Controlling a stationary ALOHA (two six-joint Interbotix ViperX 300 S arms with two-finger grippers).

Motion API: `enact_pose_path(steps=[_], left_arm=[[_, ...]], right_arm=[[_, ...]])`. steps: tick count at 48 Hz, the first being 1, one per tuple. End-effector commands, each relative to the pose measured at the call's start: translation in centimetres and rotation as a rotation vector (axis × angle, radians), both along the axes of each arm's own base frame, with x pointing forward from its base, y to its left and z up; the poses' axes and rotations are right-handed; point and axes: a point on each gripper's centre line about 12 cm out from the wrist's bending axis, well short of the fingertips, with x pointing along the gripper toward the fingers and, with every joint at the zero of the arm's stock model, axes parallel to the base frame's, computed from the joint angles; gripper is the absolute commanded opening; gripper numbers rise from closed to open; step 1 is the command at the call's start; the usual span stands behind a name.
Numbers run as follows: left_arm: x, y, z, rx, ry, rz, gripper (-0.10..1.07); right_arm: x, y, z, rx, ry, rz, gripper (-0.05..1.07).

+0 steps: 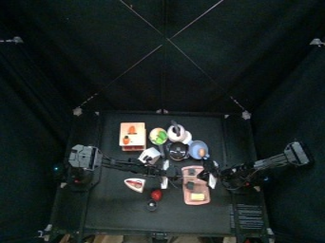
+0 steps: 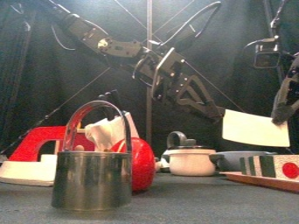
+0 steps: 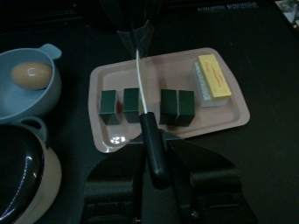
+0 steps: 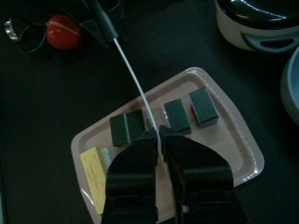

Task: Cut sushi roll

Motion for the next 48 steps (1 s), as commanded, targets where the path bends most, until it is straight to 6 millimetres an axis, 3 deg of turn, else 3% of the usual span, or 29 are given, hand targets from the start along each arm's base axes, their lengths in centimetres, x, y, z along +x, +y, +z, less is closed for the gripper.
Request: enact_pose_path(steps=[1,33,48], left_arm=[[0.4,-0.7,2.2,-0.004,-0.067,-0.016,0.6],[0.2,-1.4,-0.4,-0.031,-0.008,-0.008,0.6],[0.2,-1.2,-1.0,-0.035,0.003,0.001,0.6]], right_arm=[[0.8,0.2,1.5,0.015,-0.048,0.001,0.4],[1.1,3.0,0.1,0.09,-0.005,0.121,0.4],[1.0,3.0,-0.1,0.088,0.002,0.122,0.4]])
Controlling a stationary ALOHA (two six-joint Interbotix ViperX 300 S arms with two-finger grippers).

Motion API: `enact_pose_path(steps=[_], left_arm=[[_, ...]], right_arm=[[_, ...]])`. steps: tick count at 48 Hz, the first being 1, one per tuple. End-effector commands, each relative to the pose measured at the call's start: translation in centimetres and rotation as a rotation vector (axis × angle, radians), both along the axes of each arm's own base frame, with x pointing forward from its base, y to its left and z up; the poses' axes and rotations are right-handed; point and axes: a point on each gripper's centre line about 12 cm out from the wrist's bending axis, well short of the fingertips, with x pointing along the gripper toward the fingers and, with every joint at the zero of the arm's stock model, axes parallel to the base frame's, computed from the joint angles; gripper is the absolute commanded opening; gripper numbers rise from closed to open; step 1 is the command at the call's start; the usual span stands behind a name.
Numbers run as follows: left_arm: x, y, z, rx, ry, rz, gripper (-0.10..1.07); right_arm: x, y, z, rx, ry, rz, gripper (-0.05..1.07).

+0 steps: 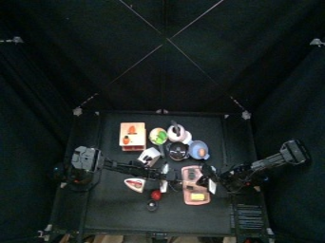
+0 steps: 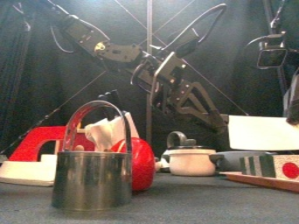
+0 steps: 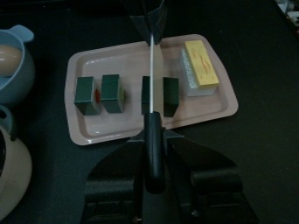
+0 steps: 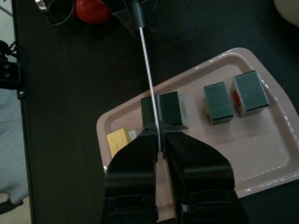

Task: Cut sushi roll

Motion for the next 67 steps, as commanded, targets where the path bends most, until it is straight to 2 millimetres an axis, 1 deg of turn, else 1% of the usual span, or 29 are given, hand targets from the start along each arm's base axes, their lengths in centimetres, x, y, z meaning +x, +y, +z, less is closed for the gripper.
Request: enact_pose_path(steps=[1,24,39,48,57,67], left_arm=[[0.4,0.0,1.0,-0.003,-0.032,0.002,0.6],[0.4,0.3,0.4,-0.002,-0.02,0.006,0.6],[0.4,0.3,0.4,-0.001,-0.021,0.007,0.6],[0.4,0.3,0.9,0.0,-0.031,0.006,0.6],[0.3,0.4,2.0,-0.001,-0.052,0.007,0.6],[0.4,1.2,1.4,0.002,-0.04,0.021,0.6]], right_arm=[[0.6,0.2,1.0,0.012,-0.03,0.002,0.4],[0.6,0.2,0.4,0.015,-0.004,-0.005,0.4],[0.6,0.2,0.2,0.014,0.004,-0.006,0.4],[0.9,0.3,0.9,0.007,-0.019,0.002,0.4],[1.0,0.3,1.7,0.004,-0.055,0.01,0.4],[0.9,0.4,1.6,0.012,-0.048,0.009,0.4]])
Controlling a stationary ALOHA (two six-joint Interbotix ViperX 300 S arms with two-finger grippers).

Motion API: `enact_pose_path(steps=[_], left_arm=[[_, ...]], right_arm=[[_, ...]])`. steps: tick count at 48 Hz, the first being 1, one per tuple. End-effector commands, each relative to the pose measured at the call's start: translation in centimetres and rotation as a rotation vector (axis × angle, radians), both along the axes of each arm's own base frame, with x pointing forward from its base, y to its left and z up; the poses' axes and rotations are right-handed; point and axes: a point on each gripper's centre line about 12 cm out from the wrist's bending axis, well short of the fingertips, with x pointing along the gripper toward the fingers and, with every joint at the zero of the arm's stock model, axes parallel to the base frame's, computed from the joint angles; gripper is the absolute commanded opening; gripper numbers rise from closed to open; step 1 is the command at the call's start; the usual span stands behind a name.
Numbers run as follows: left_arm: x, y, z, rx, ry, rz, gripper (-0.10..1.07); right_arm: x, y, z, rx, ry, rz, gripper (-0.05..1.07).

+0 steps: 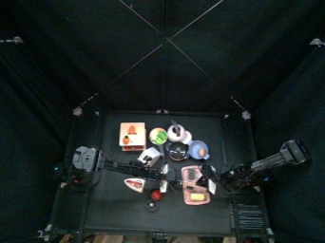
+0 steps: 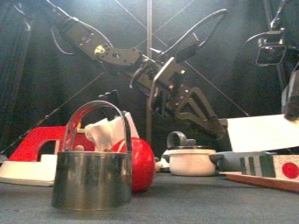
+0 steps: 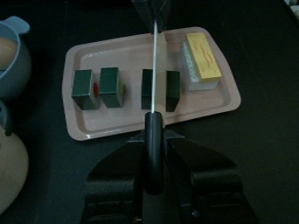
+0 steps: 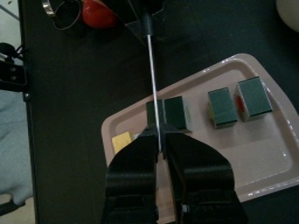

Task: Cut sushi roll

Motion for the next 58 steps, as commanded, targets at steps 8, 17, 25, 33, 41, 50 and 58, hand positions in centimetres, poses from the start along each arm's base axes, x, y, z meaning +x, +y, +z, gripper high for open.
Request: enact_pose_path(steps=[8,17,25,33,41,50,58], left_arm=[[0.4,0.6,1.8,-0.001,-0.049,0.011,0.6],[0.6,0.8,1.7,-0.001,-0.048,0.015,0.6],[0.6,1.0,1.5,0.0,-0.043,0.02,0.6],[0.6,1.0,1.3,0.0,-0.04,0.02,0.6],[0.6,0.9,1.1,0.0,-0.037,0.018,0.6],[0.6,1.0,0.8,0.001,-0.029,0.02,0.6],[0.7,1.0,0.7,0.0,-0.029,0.021,0.6]], right_arm=[[0.4,0.2,0.4,0.006,-0.011,0.004,0.4],[0.3,0.1,0.3,0.005,-0.005,-0.001,0.4],[0.3,0.1,0.2,0.006,-0.002,-0.004,0.4],[0.3,0.0,0.2,0.003,-0.001,-0.006,0.4],[0.3,0.0,0.0,0.004,0.01,-0.011,0.4],[0.4,0.1,-0.4,0.004,0.03,-0.014,0.4],[0.4,0.1,-0.6,0.005,0.037,-0.014,0.4]])
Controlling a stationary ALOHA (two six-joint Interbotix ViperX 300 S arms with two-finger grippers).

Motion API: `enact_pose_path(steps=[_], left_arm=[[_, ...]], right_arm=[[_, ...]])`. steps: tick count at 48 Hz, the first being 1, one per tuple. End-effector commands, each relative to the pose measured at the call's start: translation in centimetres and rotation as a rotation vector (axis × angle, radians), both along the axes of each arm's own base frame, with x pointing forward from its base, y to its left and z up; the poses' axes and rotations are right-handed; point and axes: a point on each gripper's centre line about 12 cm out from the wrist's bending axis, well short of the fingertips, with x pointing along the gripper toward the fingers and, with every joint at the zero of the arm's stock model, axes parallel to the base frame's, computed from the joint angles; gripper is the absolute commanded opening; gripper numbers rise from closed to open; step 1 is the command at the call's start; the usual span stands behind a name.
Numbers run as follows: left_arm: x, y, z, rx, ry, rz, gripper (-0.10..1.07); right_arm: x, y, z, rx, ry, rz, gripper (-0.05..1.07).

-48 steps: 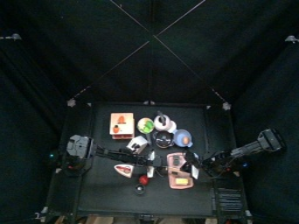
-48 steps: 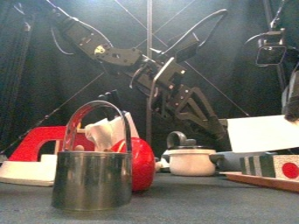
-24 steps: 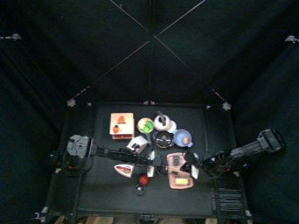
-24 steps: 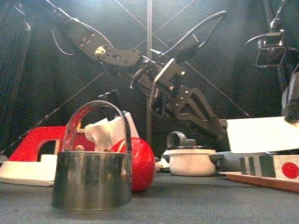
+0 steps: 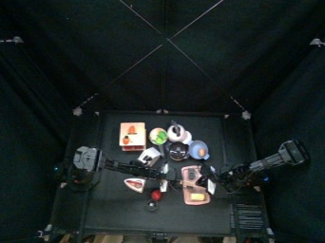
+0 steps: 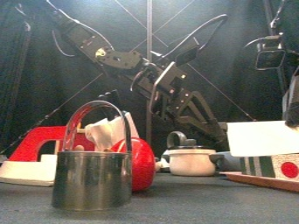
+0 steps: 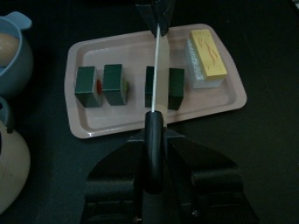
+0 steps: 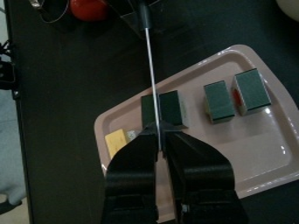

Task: Cut sushi roll

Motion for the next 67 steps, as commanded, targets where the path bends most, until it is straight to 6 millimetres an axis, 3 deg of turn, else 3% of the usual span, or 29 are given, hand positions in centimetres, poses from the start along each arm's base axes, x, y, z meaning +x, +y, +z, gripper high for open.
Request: enact_pose_path(steps=[1,27,39,51,67], left_arm=[[0.6,0.2,1.3,-0.001,-0.04,0.004,0.6],[0.6,0.2,2.5,0.019,-0.07,-0.012,0.6],[0.6,0.1,3.1,0.019,-0.089,-0.016,0.6],[0.5,-0.1,3.0,0.018,-0.086,-0.018,0.6],[0.4,-0.2,2.7,0.019,-0.073,-0.021,0.6]], right_arm=[[0.3,0.1,0.3,0.006,-0.009,0.0,0.4],[0.6,0.5,1.5,0.026,-0.046,0.004,0.39],[0.9,-0.5,2.3,-0.035,-0.002,-0.099,0.39],[0.8,1.4,2.7,-0.086,0.035,-0.058,0.39],[0.5,1.9,2.0,-0.09,0.08,-0.06,0.39]])
